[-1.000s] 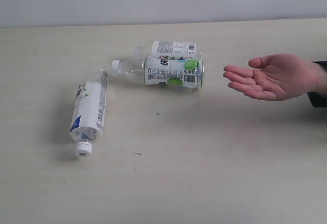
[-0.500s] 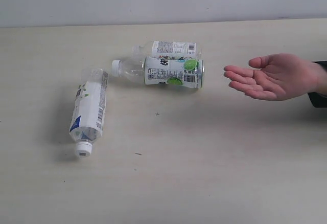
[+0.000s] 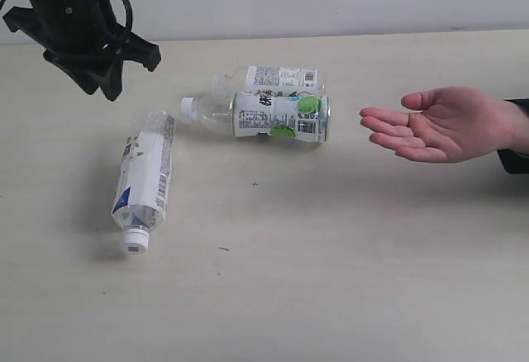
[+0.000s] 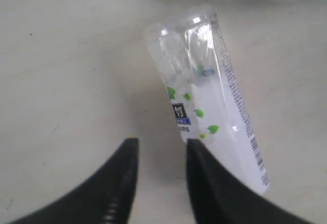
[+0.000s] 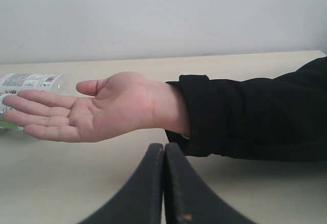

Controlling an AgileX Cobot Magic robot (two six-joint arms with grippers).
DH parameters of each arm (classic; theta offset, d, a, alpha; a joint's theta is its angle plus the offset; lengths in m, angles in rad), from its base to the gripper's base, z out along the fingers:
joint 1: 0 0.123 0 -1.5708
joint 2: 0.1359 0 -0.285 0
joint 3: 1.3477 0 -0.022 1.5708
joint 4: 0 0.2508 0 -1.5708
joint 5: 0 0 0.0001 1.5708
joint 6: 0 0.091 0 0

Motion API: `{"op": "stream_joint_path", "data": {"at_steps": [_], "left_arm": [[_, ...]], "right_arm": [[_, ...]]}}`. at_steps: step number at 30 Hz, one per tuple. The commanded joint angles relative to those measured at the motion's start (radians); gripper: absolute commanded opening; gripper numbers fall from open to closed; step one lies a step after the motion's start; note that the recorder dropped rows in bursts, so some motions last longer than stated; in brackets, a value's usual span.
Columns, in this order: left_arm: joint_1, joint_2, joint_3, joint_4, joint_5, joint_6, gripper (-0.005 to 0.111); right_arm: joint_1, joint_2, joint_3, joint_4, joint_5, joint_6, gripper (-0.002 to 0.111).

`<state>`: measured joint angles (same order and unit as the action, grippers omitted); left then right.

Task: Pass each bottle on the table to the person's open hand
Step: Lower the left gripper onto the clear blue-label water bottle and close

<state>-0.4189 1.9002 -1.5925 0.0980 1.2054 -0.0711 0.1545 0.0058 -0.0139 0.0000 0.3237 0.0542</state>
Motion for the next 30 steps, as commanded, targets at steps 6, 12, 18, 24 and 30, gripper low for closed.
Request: {"op": "stream_joint_path", "data": {"at_steps": [6, 12, 18, 24, 30], "left_arm": [[-0.004, -0.003, -0.012, -0.022, -0.034, -0.017, 0.094], [-0.004, -0.003, 0.006, -0.039, -0.055, -0.018, 0.094], [-0.004, -0.003, 0.062, -0.044, -0.131, -0.091, 0.094], [-0.004, -0.003, 0.131, -0.044, -0.173, -0.132, 0.094], [-0.004, -0.003, 0.223, -0.068, -0.282, -0.173, 0.094]], "right_arm": [[-0.003, -0.006, 0.001, 0.000, -0.014, 0.000, 0.000], [-0.003, -0.006, 0.001, 0.000, -0.014, 0.000, 0.000], [-0.003, -0.006, 0.001, 0.000, -0.014, 0.000, 0.000], [-0.003, -0.006, 0.001, 0.000, -0.014, 0.000, 0.000], [-0.003, -0.006, 0.001, 0.000, -0.014, 0.000, 0.000]]}}
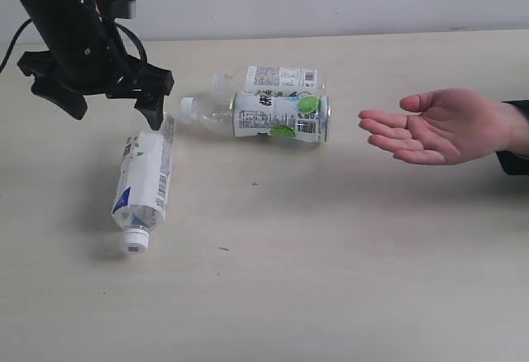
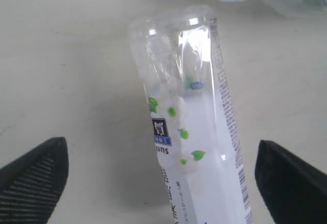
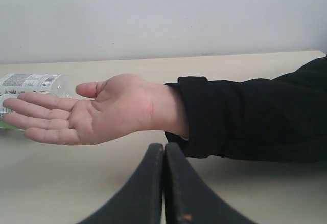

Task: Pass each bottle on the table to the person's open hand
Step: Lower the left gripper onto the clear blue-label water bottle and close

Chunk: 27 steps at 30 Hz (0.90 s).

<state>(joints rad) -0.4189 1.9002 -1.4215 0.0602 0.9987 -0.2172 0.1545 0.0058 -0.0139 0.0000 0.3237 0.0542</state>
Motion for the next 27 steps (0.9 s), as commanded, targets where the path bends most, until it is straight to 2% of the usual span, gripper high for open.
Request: {"op": "stream_joint_path", "data": {"at_steps": [1, 11, 19, 27], "left_arm": [[-0.004, -0.003, 0.066, -0.039, -0.090, -0.027, 0.094], [-0.004, -0.003, 0.169, -0.081, -0.228, -0.029, 0.094], [-0.004, 0.007, 0.202, -0.089, -0.273, -0.049, 0.094], [-0.004, 0.101, 0.200, -0.094, -0.303, -0.049, 0.077]], "right_arm": [[-0.003, -0.006, 0.001, 0.000, -0.014, 0.000, 0.000], [-0.003, -0.006, 0.001, 0.000, -0.014, 0.000, 0.000], [-0.003, -0.006, 0.001, 0.000, -0.014, 0.000, 0.000], [-0.003, -0.006, 0.001, 0.000, -0.014, 0.000, 0.000]]}}
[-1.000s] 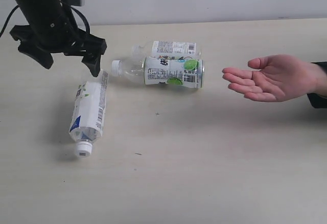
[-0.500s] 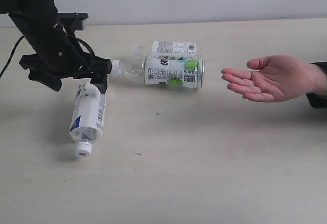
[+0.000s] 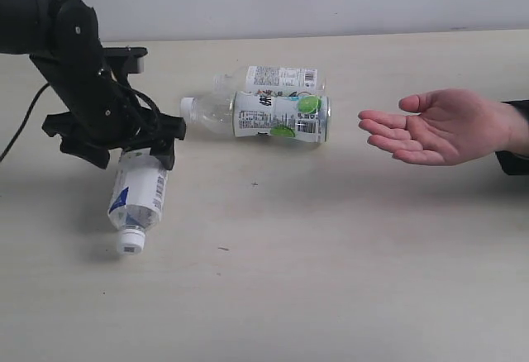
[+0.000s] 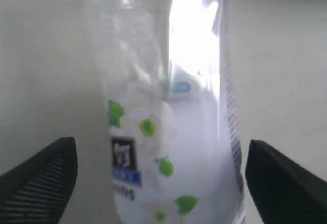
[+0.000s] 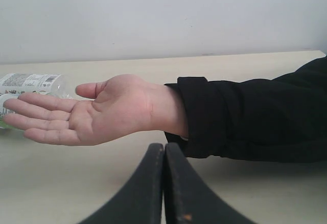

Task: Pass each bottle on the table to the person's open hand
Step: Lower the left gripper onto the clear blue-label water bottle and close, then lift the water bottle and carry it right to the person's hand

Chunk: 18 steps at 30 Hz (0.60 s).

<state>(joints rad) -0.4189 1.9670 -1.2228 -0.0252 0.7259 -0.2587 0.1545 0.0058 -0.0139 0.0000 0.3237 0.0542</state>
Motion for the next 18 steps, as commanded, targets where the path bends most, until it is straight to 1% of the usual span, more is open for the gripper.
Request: {"op": "stream_joint_path", "data": {"at_steps": [1, 6, 8, 10, 11, 13, 16, 17, 18], "left_arm": [[-0.004, 0.043, 0.002, -0.009, -0.031, -0.008, 0.075], [-0.004, 0.058, 0.002, -0.004, -0.034, 0.003, 0.075], [-0.004, 0.064, 0.002, -0.004, -0.033, 0.023, 0.072], [-0.004, 0.068, 0.002, -0.004, -0.033, 0.038, 0.062], [-0.004, 0.068, 0.000, -0.004, -0.033, 0.038, 0.054], [-0.004, 0.066, -0.011, -0.004, -0.016, 0.038, 0.036], [-0.004, 0.056, -0.042, -0.004, 0.041, 0.038, 0.004], [-0.004, 0.048, -0.056, -0.004, 0.067, 0.038, 0.001], [-0.004, 0.039, -0.068, -0.004, 0.088, 0.034, 0.001]], "right_arm": [[-0.003, -0.006, 0.001, 0.000, -0.014, 0.000, 0.000], [-0.003, -0.006, 0.001, 0.000, -0.014, 0.000, 0.000], [-0.003, -0.006, 0.001, 0.000, -0.014, 0.000, 0.000], [-0.003, -0.006, 0.001, 0.000, -0.014, 0.000, 0.000], [-0.003, -0.006, 0.001, 0.000, -0.014, 0.000, 0.000], [-0.003, -0.006, 0.001, 0.000, -0.014, 0.000, 0.000], [-0.003, -0.006, 0.001, 0.000, -0.014, 0.000, 0.000], [-0.003, -0.006, 0.001, 0.000, -0.014, 0.000, 0.000], [-0.003, -0.006, 0.001, 0.000, -0.014, 0.000, 0.000]]}}
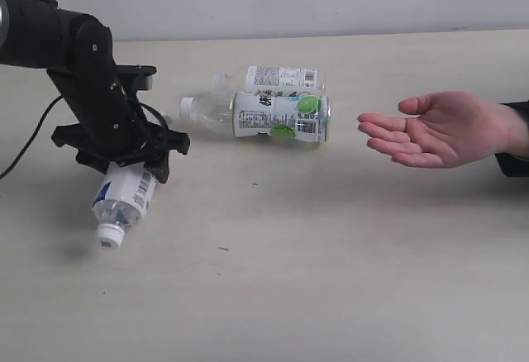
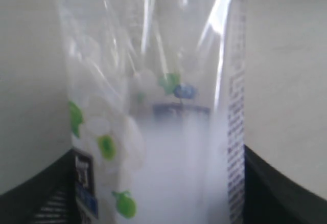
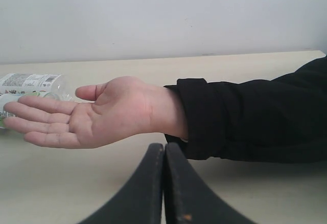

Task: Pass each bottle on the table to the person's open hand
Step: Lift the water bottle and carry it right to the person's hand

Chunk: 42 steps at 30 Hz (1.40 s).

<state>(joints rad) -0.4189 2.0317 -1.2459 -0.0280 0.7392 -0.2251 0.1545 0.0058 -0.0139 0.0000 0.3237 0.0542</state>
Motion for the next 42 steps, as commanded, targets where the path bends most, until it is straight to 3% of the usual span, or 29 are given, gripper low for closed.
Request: {"op": "stream_joint_path", "data": {"at_steps": [1, 13, 21, 30, 34, 42], "left_arm": [[-0.004, -0.038, -0.056, -0.001, 0.091, -0.003, 0.001], [-0.026, -0.245, -0.074, -0.086, 0.134, -0.048, 0.000], [-0.218, -0.253, -0.151, -0.117, 0.124, -0.139, 0.000], [-0.467, -0.156, -0.417, -0.121, 0.124, -0.285, 0.000], [-0.517, -0.072, -0.548, -0.171, 0.103, -0.323, 0.000], [-0.528, 0.113, -0.722, -0.420, 0.010, -0.305, 0.000]], "right_arm": [[-0.003, -0.006, 0.001, 0.000, -0.014, 0.000, 0.000], [-0.003, -0.006, 0.001, 0.000, -0.014, 0.000, 0.000], [-0.003, -0.006, 0.001, 0.000, -0.014, 0.000, 0.000], [-0.003, -0.006, 0.001, 0.000, -0.014, 0.000, 0.000], [-0.003, -0.006, 0.001, 0.000, -0.014, 0.000, 0.000], [-0.003, -0.006, 0.001, 0.000, -0.014, 0.000, 0.000]]}}
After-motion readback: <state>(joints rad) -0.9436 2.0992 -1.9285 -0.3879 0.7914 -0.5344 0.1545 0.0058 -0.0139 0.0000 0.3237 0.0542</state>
